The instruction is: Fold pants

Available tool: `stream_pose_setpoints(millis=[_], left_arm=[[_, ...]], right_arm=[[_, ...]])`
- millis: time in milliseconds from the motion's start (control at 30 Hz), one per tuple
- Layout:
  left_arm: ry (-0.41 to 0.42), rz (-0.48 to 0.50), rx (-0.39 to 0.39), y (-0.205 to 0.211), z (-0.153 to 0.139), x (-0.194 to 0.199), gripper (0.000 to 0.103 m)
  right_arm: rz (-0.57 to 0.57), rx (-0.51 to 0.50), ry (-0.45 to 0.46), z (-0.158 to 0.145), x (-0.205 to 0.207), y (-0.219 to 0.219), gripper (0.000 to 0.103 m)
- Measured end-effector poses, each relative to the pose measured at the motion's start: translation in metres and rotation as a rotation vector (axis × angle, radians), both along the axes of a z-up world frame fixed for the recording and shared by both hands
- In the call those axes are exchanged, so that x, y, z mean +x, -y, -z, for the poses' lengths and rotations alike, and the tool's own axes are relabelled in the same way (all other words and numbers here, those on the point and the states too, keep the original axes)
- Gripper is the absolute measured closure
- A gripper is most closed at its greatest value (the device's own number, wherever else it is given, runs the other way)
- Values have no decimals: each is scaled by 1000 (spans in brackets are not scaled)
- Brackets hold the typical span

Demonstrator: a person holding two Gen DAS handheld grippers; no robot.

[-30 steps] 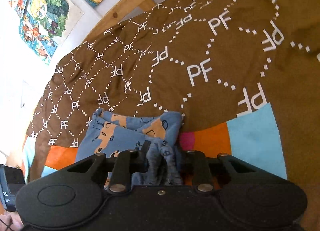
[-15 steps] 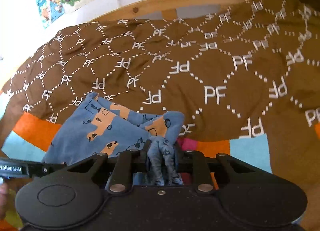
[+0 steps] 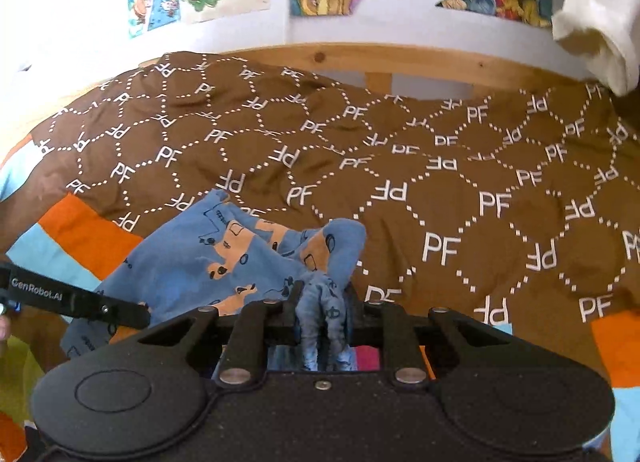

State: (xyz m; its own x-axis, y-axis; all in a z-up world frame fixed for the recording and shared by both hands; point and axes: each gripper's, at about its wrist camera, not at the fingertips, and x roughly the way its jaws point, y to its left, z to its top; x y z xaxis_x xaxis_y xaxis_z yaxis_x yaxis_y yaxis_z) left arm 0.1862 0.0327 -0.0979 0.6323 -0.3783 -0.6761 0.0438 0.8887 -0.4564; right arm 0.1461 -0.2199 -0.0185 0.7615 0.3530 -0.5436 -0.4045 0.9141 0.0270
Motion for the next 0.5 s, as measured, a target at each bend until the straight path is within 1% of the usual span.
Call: stream_pose_setpoints(millis=[133,267,433,500], left_arm=[[14,-2,0,0,-2,-2,86],[24,1,18,0,-8,-1,86],[49,7,61,3,-24,8,86],[80,9,80,4,-34,14,86]], right_arm=[[3,13,5,-3,-2,1,84],[-9,15,16,-8,-2,0,85],[-26,31,43,-15,6,-3,85],[-41,33,61,-18,13,-4,85]])
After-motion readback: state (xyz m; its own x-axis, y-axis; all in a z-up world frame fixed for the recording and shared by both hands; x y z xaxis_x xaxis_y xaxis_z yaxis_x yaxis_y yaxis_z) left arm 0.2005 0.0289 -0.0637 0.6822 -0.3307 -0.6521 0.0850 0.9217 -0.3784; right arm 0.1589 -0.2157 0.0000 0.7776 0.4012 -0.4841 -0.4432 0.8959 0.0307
